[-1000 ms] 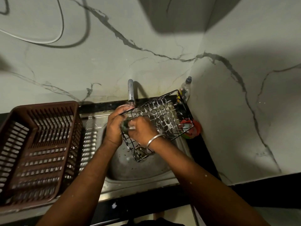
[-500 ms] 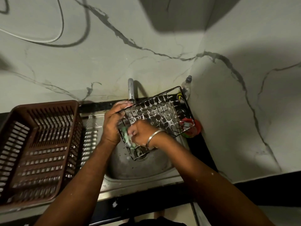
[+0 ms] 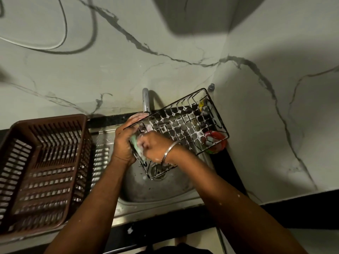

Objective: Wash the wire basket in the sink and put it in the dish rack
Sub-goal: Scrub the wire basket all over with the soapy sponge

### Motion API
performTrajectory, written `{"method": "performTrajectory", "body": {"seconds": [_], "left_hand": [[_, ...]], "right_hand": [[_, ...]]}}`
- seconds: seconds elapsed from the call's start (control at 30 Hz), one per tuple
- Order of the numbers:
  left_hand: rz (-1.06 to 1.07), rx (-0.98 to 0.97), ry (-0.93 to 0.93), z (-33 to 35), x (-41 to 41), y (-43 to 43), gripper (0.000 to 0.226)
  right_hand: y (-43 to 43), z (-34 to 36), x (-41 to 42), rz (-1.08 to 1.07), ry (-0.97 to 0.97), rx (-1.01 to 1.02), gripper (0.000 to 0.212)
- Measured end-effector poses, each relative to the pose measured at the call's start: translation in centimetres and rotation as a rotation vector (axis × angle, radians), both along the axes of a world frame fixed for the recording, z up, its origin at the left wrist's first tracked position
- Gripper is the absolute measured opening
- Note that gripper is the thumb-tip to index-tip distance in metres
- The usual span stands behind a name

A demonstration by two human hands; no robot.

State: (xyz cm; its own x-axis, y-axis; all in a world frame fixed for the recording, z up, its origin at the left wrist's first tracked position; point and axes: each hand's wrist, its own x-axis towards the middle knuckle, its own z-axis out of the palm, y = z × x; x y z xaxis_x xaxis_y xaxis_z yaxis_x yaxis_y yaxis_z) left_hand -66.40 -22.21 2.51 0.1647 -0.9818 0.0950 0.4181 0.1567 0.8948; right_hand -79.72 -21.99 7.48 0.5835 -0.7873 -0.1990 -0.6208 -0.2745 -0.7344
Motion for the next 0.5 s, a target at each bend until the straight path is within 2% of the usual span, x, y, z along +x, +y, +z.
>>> {"method": "performTrajectory", "body": {"seconds": [0.07, 0.13, 0.2, 0.33, 0.5], "left_hand": [[-0.002, 0.013, -0.003, -0.2, 0.2, 0.1, 0.049], [-0.022, 0.050, 0.025, -0.3, 0.0, 0.3, 0.053], [-0.030, 0.063, 0.040, -0.2, -0.3, 0.3, 0.055], [-0.016, 0.007, 0.006, 0.0, 0.2, 0.0, 0.049], [-0.004, -0.009, 0.002, 0.4, 0.1, 0.1, 0.051]], "right_hand": [[-0.2, 0.2, -0.3, 0.034, 0.121, 0.001, 0.016], [-0.8, 0.2, 0.1, -0.176, 0.087, -0.095, 0.010], [-0.9, 0.2, 0.6, -0.292, 0.072, -0.188, 0.018], [-0.2, 0.5, -0.6, -0.003, 0.333, -0.081, 0.026], [-0.3, 0.2, 0.1, -0.130, 0.267, -0.080, 0.025]]}}
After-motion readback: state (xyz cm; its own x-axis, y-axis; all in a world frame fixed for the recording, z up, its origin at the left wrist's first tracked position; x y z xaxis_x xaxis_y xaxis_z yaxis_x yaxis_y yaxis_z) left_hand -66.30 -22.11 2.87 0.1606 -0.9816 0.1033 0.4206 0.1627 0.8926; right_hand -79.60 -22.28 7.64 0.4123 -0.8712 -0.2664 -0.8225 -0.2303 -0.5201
